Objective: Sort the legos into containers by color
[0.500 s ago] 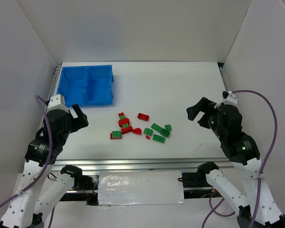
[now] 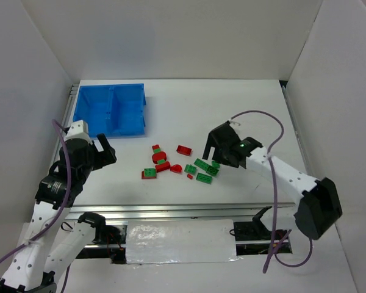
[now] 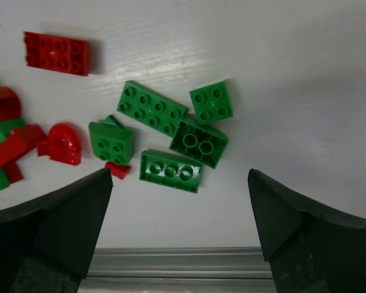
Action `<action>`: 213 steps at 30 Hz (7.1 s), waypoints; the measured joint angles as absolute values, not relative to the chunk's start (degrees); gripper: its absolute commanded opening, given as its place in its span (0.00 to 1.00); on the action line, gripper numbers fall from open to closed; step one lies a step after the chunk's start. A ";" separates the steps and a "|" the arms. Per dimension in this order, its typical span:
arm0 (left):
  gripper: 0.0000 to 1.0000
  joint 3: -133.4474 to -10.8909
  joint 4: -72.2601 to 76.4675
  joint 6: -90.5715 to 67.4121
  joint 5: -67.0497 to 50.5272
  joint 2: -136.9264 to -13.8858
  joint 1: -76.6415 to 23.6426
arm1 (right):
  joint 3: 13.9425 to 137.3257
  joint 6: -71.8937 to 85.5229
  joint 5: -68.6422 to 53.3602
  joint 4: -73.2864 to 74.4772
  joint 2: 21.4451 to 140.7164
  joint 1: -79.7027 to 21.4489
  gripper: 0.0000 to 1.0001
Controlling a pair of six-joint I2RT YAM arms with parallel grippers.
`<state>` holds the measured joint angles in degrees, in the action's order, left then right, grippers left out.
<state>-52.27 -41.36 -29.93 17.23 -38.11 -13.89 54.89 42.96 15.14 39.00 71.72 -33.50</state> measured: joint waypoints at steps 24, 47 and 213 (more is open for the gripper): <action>1.00 -52.12 -40.21 -29.69 14.66 -39.33 -13.89 | 46.17 56.36 21.87 25.23 87.59 -36.91 0.64; 1.00 -52.12 -40.03 -28.62 13.69 -40.27 -13.89 | 44.51 56.55 22.02 25.15 78.08 -37.41 0.22; 0.95 -45.65 -7.31 -50.92 -31.44 -61.52 -24.51 | 56.10 22.87 -0.89 18.33 68.29 -51.64 0.19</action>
<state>-45.65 -7.31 -50.92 -31.44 -61.52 -24.51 56.10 22.87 -0.89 18.33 68.29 -51.64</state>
